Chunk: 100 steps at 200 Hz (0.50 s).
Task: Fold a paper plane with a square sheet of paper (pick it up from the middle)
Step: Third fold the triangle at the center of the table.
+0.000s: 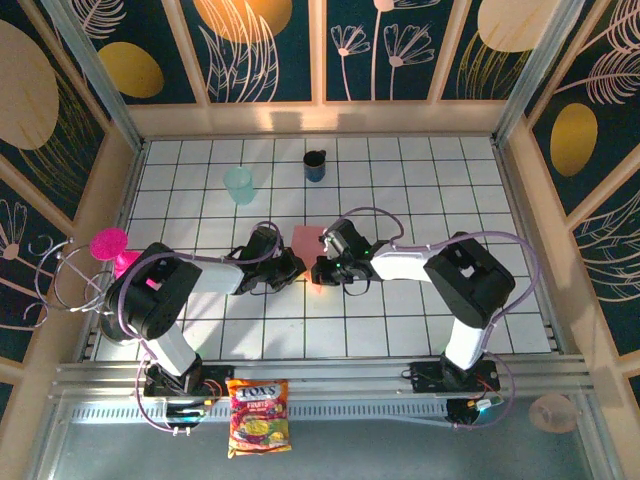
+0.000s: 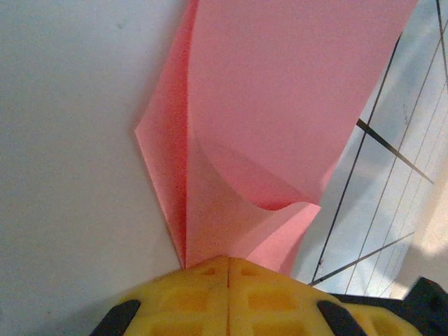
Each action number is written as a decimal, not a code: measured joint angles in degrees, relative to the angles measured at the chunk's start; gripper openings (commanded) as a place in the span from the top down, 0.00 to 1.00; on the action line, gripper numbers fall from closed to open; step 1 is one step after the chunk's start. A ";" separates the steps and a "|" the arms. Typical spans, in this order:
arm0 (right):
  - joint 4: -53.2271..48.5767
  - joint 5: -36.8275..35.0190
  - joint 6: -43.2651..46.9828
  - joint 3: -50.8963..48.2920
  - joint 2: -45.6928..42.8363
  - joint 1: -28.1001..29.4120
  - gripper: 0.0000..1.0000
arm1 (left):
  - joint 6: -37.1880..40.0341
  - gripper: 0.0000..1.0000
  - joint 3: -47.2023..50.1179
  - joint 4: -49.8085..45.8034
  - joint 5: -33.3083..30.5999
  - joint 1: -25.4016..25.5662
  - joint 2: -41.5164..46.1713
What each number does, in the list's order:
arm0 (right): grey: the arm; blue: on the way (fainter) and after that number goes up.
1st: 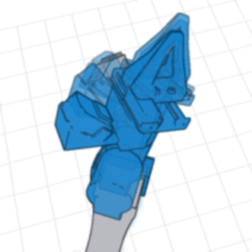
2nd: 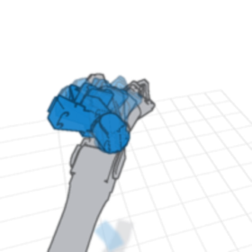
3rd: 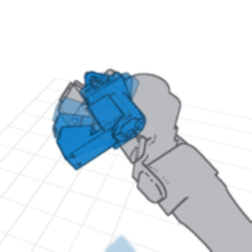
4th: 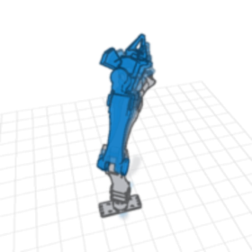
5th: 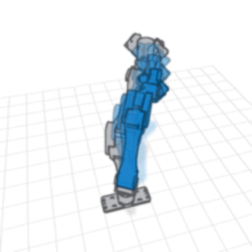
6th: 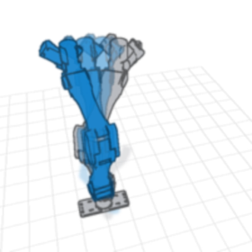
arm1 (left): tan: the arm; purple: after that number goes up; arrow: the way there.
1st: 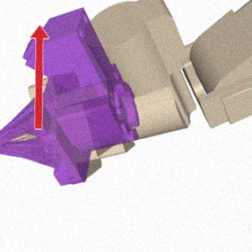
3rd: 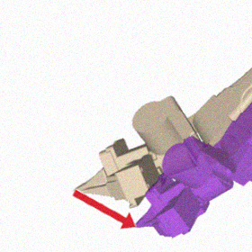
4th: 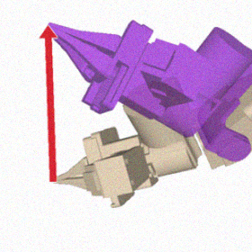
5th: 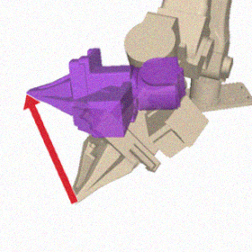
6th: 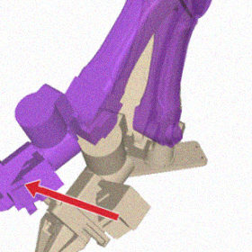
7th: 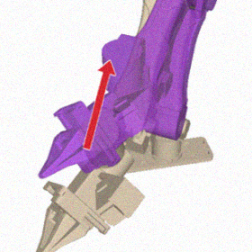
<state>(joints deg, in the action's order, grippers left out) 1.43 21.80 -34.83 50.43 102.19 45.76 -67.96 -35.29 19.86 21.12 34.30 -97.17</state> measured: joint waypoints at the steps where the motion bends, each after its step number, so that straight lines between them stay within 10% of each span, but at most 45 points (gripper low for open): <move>1: -0.04 -0.04 0.00 0.00 0.07 0.00 0.96 | 0.00 0.91 0.00 0.00 0.07 0.00 0.07; 100: -0.81 -1.01 0.42 0.11 0.63 0.00 0.97 | 11.61 0.91 -6.73 -6.01 -0.11 0.00 4.02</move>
<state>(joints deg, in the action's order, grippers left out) 0.62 20.80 -34.41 50.54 102.83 45.76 -56.36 -42.02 13.85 21.02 34.30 -93.14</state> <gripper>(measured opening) 0.054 0.095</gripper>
